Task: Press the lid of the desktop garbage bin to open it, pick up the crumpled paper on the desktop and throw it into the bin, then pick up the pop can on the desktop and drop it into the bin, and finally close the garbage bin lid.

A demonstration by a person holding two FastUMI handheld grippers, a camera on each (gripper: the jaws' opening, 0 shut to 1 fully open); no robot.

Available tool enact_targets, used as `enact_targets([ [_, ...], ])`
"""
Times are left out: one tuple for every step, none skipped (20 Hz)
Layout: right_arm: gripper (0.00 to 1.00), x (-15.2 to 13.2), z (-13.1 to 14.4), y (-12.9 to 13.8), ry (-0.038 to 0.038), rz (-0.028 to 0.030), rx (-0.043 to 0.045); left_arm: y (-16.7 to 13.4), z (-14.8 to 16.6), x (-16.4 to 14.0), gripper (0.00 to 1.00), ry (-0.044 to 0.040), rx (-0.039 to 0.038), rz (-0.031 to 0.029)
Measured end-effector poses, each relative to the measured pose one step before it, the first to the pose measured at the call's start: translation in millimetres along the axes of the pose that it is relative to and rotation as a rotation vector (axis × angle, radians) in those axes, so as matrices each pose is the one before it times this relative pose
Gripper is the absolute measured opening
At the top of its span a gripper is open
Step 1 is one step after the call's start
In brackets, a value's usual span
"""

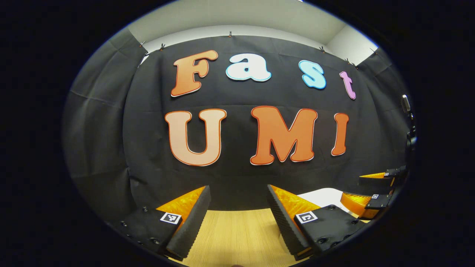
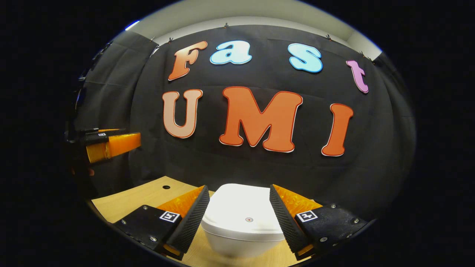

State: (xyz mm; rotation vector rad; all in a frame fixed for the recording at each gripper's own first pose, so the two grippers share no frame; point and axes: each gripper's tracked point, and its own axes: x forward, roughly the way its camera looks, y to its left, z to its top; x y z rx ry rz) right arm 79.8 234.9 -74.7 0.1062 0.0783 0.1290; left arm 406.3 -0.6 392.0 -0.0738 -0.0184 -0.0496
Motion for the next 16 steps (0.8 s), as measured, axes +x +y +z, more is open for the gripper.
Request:
enact_targets([
  [0.98,0.91,1.89,0.49,-0.00225,0.00379,0.0042,0.73,0.97,-1.66,0.98,-0.00081,0.00035,0.0023],
  [0.98,1.6,1.16,1.48,-0.00155,0.00468,0.0008,-0.3,0.69,-1.39,0.98,-0.00195,0.00279,0.00297],
  [0.98,2.08,1.62,1.21,-0.00156,0.00491,-0.00285,-0.04,1.45,-1.31,0.98,-0.00227,0.00594,0.00724],
  [0.98,1.24,1.81,0.87,-0.00333,0.00366,-0.00357,1.44,0.31,-1.78,0.95,-0.00396,0.00247,0.00726],
  [0.98,-0.06,2.67,1.29,-0.00476,0.00419,-0.00242,0.39,1.46,-1.6,0.96,-0.00338,-0.00292,0.00503],
  [0.98,1.78,2.09,1.64,-0.00435,0.00494,0.00136,-0.59,0.15,-2.05,0.98,-0.00002,-0.00262,0.00085],
  [0.98,2.12,1.15,0.96,-0.00149,0.00299,0.00453,-0.05,-0.21,-0.36,0.98,0.00008,0.00052,0.0051],
  [0.98,2.35,0.75,1.62,0.00003,0.0037,0.00737,0.74,-1.49,-0.83,0.98,0.00108,-0.00041,0.00776],
  [0.98,1.23,1.67,2.39,-0.00028,0.00576,0.00477,0.53,-1.02,-0.75,0.95,0.0035,-0.00357,0.00444],
  [0.98,0.96,1.71,0.74,-0.00185,0.00448,0.00109,1.68,-0.98,-2.35,0.98,0.00171,-0.0012,0.00704],
  [0.98,1.88,1.12,1.77,-0.00031,0.00488,-0.00467,1.45,0.69,-2.35,0.98,-0.00213,0.00025,0.0064],
  [0.98,0.86,0.78,1.31,0.00058,0.00288,-0.00686,1.46,0.35,0.63,0.98,-0.00416,0.00416,0.00657],
  [0.98,0.72,1.35,2.19,-0.00155,0.00574,-0.00488,1.93,1.63,0.67,0.96,-0.00551,0.00488,0.00928],
  [0.98,0.69,0.57,1.99,0.00019,0.00512,-0.0038,0.87,0.49,-0.73,0.97,-0.00243,-0.00029,0.00606],
  [0.98,0.39,1.26,1.65,-0.00086,0.00379,-0.00313,-0.26,-1.18,-0.52,0.97,0.00236,-0.00441,0.00335],
  [0.98,0.8,0.35,1.08,-0.0022,0.00291,-0.00491,-1.8,-0.71,0.5,0.98,0.00289,-0.00641,0.00115],
])
